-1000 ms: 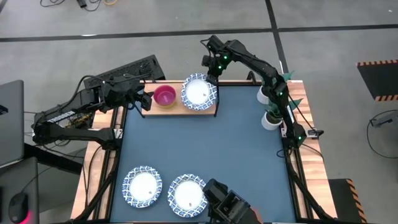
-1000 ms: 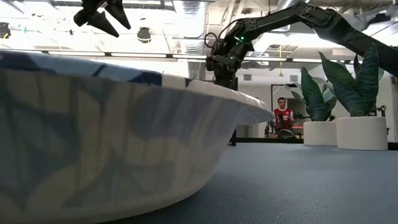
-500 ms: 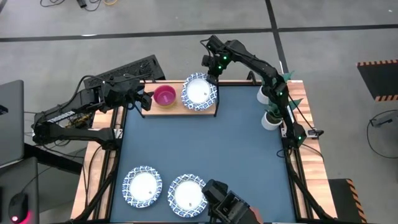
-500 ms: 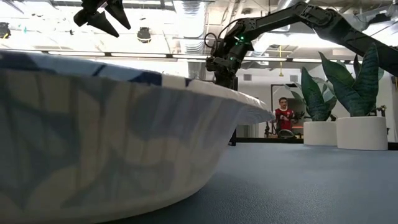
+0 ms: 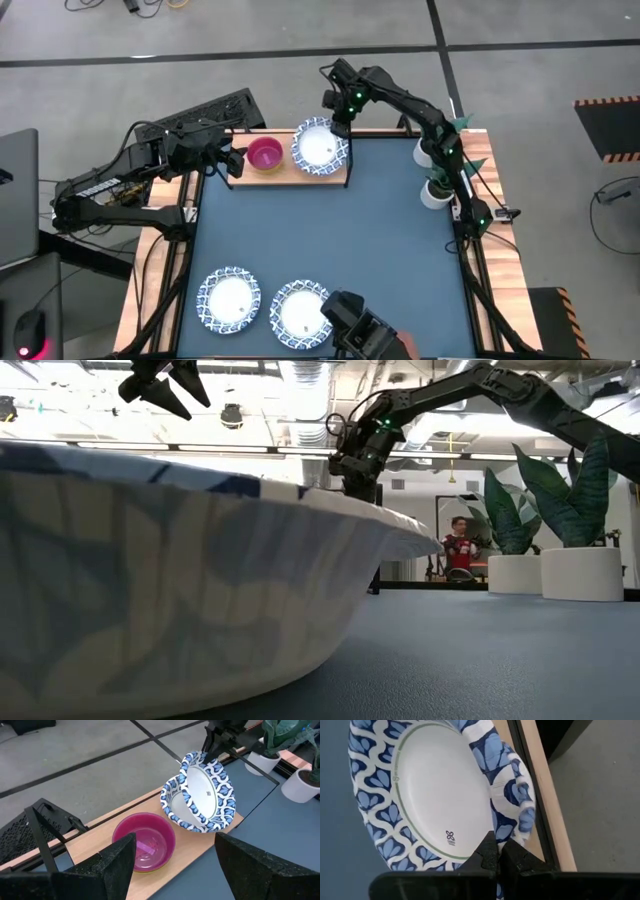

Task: Place and stack bowls onto a shelf
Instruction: Stack the white bowl on top of the other white bowl on the shelf

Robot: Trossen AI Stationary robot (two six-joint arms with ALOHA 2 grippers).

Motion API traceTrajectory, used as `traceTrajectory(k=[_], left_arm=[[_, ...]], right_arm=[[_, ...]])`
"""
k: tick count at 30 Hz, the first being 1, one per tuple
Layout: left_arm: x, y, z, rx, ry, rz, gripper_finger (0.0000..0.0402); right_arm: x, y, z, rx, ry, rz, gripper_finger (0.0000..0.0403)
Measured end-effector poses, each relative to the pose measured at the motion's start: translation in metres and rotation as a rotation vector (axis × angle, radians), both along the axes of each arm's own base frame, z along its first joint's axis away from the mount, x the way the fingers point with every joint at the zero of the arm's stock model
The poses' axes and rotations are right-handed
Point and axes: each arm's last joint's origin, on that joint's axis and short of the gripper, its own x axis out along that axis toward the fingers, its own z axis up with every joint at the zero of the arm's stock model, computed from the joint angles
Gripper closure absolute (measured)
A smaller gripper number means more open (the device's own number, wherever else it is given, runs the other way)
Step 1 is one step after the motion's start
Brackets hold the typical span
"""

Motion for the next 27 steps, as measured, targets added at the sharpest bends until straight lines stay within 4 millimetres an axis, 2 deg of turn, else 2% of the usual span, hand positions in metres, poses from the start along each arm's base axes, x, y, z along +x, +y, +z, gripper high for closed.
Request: traceTrajectory(k=[5,12,23,27], left_arm=[[0.0000,0.0000,0.0000,-0.005,-0.006,0.004,0.0147],[0.0000,0.0000,0.0000,-0.006,-0.006,0.005,0.0147],[-0.0001,0.0000,-0.0002,-0.003,-0.001,0.002,0.0147],[-0.0001,0.0000,-0.0002,-0.002,0.001,0.001,0.0147]], right_arm=[[0.0030,0.0030,-0.0026,0.006,0.009,0.007,0.0379],[0.0072,0.0032,-0.0004,-0.071,0.025,-0.018,0.0340],[0.0076,0.0039,-0.0005,-0.071,0.025,-0.012,0.0329],[0.0076,0.0039,-0.0005,-0.070,0.025,-0.011,0.0296]])
